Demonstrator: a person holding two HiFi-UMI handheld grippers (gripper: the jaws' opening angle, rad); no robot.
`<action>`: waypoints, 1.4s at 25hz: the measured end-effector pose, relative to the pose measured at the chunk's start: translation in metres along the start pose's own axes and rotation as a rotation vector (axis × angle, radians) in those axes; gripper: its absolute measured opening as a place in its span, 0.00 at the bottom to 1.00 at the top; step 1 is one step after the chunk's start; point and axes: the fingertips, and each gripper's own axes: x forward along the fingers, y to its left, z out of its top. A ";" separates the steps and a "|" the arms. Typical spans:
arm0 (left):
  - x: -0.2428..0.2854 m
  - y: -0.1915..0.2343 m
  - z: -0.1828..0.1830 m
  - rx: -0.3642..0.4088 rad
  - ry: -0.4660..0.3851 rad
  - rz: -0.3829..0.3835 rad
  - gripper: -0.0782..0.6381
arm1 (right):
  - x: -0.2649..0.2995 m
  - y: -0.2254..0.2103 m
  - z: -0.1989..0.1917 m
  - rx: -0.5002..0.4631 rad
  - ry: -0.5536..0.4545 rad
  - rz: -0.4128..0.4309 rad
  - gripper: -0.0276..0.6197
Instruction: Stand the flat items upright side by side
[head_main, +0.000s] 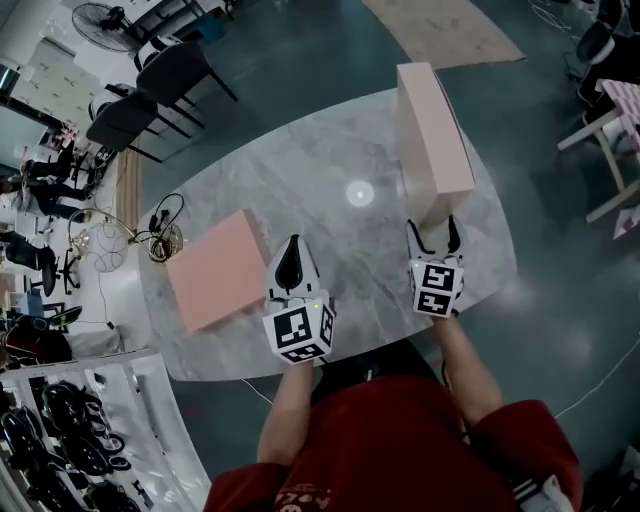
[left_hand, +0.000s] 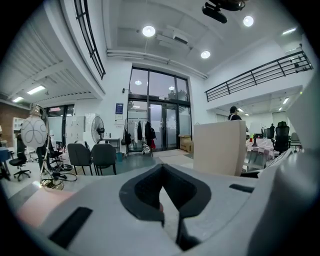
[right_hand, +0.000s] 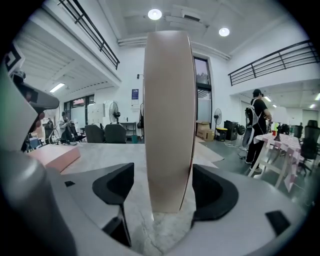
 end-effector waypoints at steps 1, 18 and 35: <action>-0.004 0.006 -0.001 -0.002 -0.003 0.005 0.12 | -0.005 0.002 -0.001 -0.005 -0.001 -0.005 0.56; -0.107 0.208 -0.030 -0.082 0.016 0.251 0.12 | -0.053 0.224 0.062 -0.062 -0.093 0.325 0.56; -0.171 0.343 -0.112 -0.208 0.161 0.392 0.12 | -0.004 0.502 0.066 -0.440 -0.026 0.851 0.56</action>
